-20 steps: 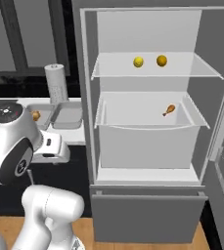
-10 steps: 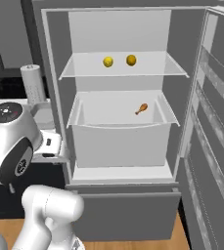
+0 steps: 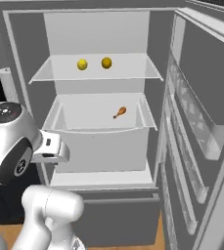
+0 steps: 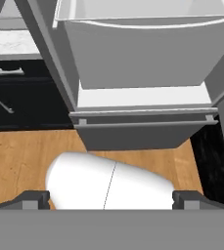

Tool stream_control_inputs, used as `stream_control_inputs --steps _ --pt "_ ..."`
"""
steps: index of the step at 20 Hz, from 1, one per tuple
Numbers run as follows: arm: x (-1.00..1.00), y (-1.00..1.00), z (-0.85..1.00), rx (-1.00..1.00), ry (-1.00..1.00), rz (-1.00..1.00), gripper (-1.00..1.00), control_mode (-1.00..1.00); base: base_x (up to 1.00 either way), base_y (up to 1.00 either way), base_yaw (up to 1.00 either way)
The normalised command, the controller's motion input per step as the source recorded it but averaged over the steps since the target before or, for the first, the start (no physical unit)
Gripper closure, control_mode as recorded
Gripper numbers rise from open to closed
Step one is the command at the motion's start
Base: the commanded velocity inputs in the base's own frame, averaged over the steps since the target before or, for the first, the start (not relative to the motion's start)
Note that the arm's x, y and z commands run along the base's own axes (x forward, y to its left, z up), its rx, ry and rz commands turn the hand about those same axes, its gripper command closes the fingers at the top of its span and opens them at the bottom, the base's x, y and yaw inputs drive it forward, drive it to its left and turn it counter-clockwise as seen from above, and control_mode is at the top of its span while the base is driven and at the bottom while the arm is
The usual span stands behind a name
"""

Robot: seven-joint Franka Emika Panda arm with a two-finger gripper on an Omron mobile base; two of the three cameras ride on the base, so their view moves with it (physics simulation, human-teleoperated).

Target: Place one lemon and one chicken drumstick in each tupperware on the nearby counter, to pack two identical lunches.

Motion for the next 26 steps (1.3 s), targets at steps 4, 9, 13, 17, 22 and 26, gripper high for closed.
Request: stream_control_inputs --steps 4,9,13,17,22,26 --pt "0.00 0.00 0.00 0.00 0.00 0.00 -1.00 1.00 0.79 -0.06 0.00" --pt "0.00 0.00 0.00 0.00 0.00 0.00 -1.00 1.00 0.79 -0.21 0.00" --pt "0.00 0.00 0.00 0.00 0.00 0.00 -1.00 1.00 0.56 -0.34 0.04" --pt "0.00 0.00 0.00 0.00 0.00 0.00 -1.00 1.00 0.47 -0.32 0.20" --pt "0.00 0.00 0.00 0.00 0.00 0.00 -1.00 1.00 0.47 -0.43 0.26" --pt "0.00 0.00 0.00 0.00 0.00 0.00 -1.00 1.00 0.32 -0.51 0.23"
